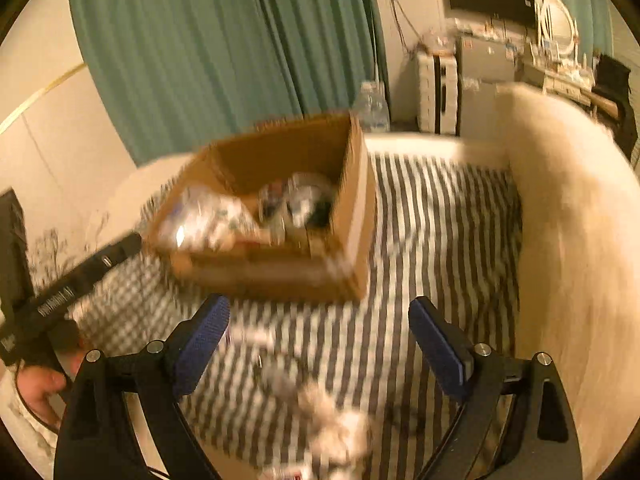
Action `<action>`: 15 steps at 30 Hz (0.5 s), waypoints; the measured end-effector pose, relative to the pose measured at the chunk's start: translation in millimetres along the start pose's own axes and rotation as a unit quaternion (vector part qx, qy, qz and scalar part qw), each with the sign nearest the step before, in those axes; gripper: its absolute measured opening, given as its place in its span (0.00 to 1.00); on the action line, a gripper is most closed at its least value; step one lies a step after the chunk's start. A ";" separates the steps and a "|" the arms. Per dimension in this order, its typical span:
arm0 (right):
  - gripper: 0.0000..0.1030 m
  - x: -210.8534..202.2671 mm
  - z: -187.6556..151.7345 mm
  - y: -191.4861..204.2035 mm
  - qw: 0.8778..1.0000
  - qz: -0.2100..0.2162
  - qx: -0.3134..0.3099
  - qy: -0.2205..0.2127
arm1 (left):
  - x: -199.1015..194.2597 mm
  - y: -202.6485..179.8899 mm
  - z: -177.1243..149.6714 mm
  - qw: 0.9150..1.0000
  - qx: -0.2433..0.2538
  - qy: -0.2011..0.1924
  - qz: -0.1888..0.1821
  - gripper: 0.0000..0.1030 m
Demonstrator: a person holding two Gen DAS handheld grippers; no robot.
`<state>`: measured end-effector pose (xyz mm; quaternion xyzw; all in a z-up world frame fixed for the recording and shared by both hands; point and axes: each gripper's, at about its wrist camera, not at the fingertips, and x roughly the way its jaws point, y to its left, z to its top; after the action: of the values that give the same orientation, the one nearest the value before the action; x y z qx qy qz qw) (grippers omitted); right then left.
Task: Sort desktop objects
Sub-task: 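Move both grippers back toward the remaining items beside the box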
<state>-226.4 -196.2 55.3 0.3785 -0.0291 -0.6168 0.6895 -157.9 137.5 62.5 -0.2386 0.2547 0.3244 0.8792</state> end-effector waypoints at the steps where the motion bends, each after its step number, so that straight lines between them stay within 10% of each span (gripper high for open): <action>1: 0.89 1.4 -9.4 -1.4 1.000 -0.003 0.002 0.009 | -1.5 -0.9 -7.6 1.000 0.002 0.000 0.010 0.95; 15: 0.89 77.9 -82.3 14.6 0.987 -0.050 -0.054 0.140 | 74.4 6.5 -88.7 0.985 0.125 0.096 0.068 0.96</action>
<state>-154.0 -224.9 -28.4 0.4241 0.1204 -0.5921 0.6745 -139.3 123.4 -51.1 -0.1391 0.3921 0.3249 0.8493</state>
